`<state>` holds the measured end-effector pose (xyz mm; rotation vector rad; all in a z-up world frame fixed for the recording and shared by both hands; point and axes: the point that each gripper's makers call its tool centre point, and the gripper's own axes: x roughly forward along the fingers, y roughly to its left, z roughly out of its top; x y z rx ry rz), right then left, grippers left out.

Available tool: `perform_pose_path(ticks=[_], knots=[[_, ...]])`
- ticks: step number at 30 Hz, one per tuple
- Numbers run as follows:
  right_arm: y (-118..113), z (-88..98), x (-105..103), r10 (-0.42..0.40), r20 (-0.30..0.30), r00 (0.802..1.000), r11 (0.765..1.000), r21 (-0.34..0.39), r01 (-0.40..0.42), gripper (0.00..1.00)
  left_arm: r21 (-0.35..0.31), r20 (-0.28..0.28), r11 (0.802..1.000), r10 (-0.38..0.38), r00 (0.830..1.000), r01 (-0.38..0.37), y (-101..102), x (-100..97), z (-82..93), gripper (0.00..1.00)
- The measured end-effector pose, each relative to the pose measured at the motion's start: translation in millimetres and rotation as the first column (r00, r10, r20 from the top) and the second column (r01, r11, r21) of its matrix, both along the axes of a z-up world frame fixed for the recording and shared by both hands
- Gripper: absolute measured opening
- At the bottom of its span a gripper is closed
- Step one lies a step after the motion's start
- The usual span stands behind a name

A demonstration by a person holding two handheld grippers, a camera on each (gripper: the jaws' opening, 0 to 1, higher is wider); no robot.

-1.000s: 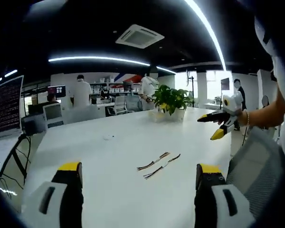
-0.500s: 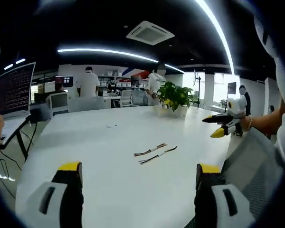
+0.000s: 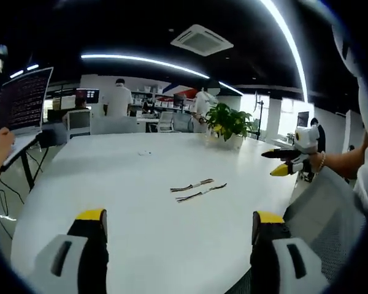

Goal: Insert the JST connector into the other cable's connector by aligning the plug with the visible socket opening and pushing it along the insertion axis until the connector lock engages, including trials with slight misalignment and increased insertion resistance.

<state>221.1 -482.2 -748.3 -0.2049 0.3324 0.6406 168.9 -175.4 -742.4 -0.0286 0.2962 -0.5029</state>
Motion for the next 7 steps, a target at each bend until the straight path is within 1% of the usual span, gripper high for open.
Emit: perform_pose_path(ticks=[5, 7], knots=[[-2.1, -5.7, -1.9, -0.007, -0.023, 1.000, 1.000, 0.002, 0.007, 0.83, 0.001, -0.032, 1.000, -0.008, 0.999, 0.008, -1.6, -1.8, -7.1, 0.97], [-1.4, -6.0, -3.0, -0.007, -0.027, 1.000, 1.000, 0.000, 0.007, 0.83, 0.000, -0.024, 1.000, -0.006, 1.000, 0.006, -1.0, -1.8, -5.5, 0.98]])
